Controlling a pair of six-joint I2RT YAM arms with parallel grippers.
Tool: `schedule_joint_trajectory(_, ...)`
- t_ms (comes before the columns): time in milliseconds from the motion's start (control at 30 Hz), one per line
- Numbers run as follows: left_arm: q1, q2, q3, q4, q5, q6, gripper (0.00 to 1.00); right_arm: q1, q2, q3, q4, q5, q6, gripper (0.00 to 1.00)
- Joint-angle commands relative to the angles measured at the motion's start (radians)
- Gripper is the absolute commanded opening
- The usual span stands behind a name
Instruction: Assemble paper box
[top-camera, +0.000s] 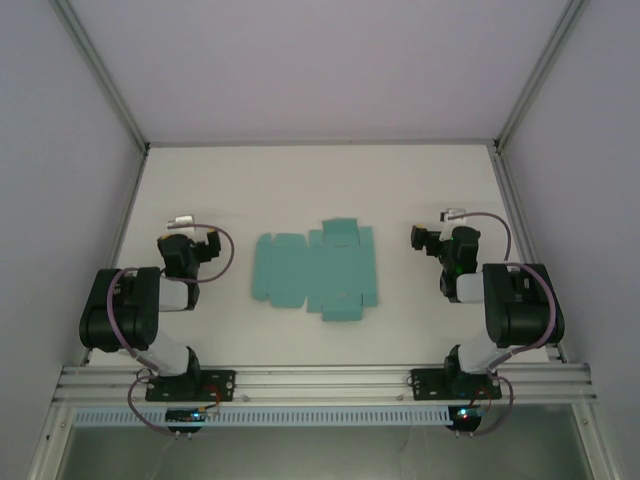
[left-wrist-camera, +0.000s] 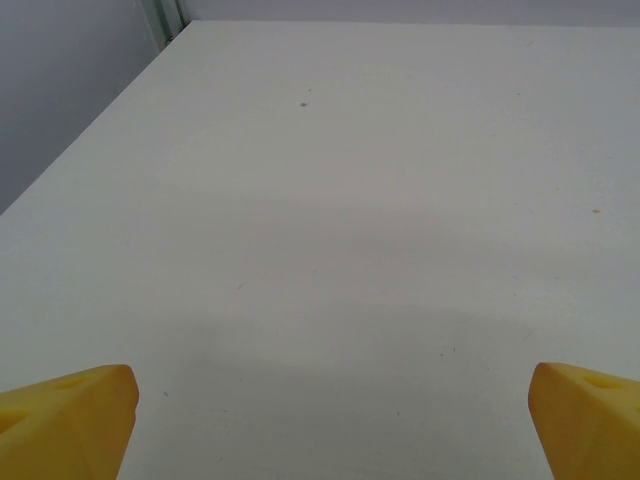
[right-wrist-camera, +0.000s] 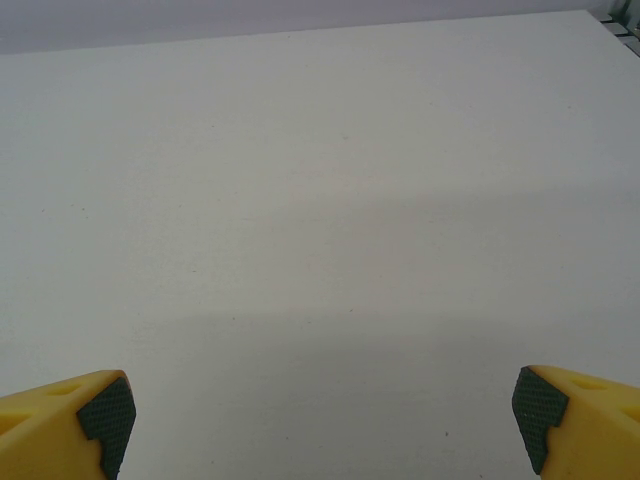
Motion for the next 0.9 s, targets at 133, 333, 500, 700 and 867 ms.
schedule_joint_trajectory(133, -0.003, -0.008, 0.023, 0.034, 0.004, -0.003, 0.99, -0.006, -0.007, 0.003, -0.01, -0.016, -0.009, 0.99)
schedule_joint_trajectory(333, -0.004, -0.035, 0.046, -0.02, 0.013, -0.001, 0.99, -0.007, -0.023, -0.001, -0.012, -0.015, -0.005, 0.99)
schedule_joint_trajectory(500, -0.004, -0.111, 0.108, -0.189, 0.013, 0.005, 0.99, -0.005, -0.143, 0.043, -0.168, 0.051, -0.007, 0.99)
schedule_joint_trajectory(700, -0.013, -0.288, 0.239, -0.534, 0.151, -0.112, 0.99, 0.052, -0.292, 0.297, -0.734, 0.123, 0.123, 0.99)
schedule_joint_trajectory(867, -0.084, -0.299, 0.358, -0.787, 0.243, -0.233, 1.0, 0.177, -0.289, 0.453, -1.033, -0.046, 0.205, 0.97)
